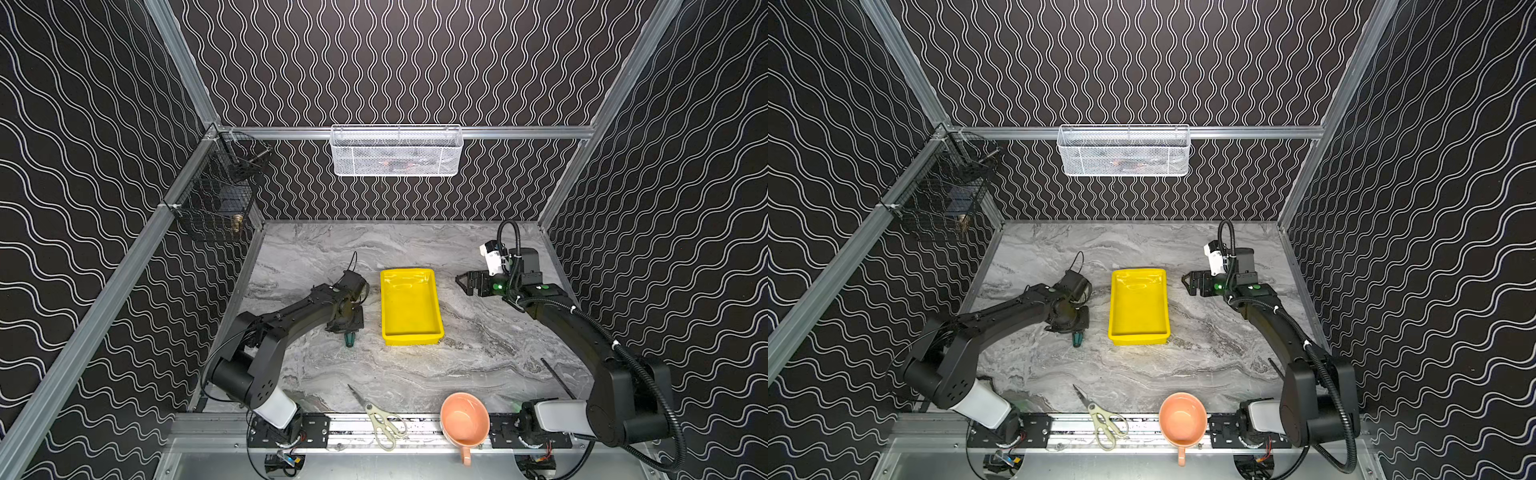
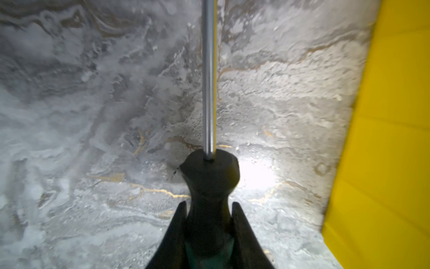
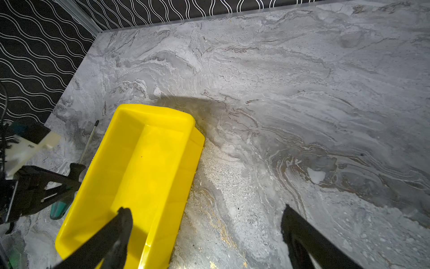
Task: Put the screwdriver in the bin
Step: 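Lift the screwdriver with the left gripper and carry it over the yellow bin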
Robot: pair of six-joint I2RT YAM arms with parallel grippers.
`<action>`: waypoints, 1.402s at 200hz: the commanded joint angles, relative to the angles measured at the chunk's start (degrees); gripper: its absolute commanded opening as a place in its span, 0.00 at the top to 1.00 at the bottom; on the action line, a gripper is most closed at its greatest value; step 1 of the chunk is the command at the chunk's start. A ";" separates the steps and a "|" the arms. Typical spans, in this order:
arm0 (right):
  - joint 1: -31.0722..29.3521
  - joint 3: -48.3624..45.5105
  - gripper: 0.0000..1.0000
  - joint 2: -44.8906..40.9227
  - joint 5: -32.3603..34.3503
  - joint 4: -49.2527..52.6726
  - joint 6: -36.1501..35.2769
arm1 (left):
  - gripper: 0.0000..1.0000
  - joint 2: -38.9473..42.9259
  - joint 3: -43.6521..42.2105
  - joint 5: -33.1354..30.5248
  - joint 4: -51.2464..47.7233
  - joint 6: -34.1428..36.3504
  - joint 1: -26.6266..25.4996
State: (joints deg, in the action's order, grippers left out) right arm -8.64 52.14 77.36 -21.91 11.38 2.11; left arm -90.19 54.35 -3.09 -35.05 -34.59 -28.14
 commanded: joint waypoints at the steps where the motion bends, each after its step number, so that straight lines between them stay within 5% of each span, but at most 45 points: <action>1: -0.17 0.24 0.00 -0.37 -0.59 -0.04 -0.53 | 1.00 1.36 1.06 -1.08 -1.68 -0.18 0.01; 130: -0.23 0.74 0.00 -1.03 -1.10 0.53 -0.37 | 1.00 6.19 13.63 -1.24 -9.60 -0.06 -5.44; 209: -0.23 1.12 0.00 -1.50 -2.53 0.92 -0.44 | 1.00 -4.37 28.47 1.39 -9.19 1.97 -12.83; 280: -0.23 1.21 0.00 -1.87 -1.99 0.77 -0.66 | 1.00 -14.75 32.43 3.88 -6.27 1.69 -15.54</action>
State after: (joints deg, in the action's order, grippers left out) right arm -8.80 52.95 75.75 -23.38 12.45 2.13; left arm -102.80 85.54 0.05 -42.83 -33.91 -43.35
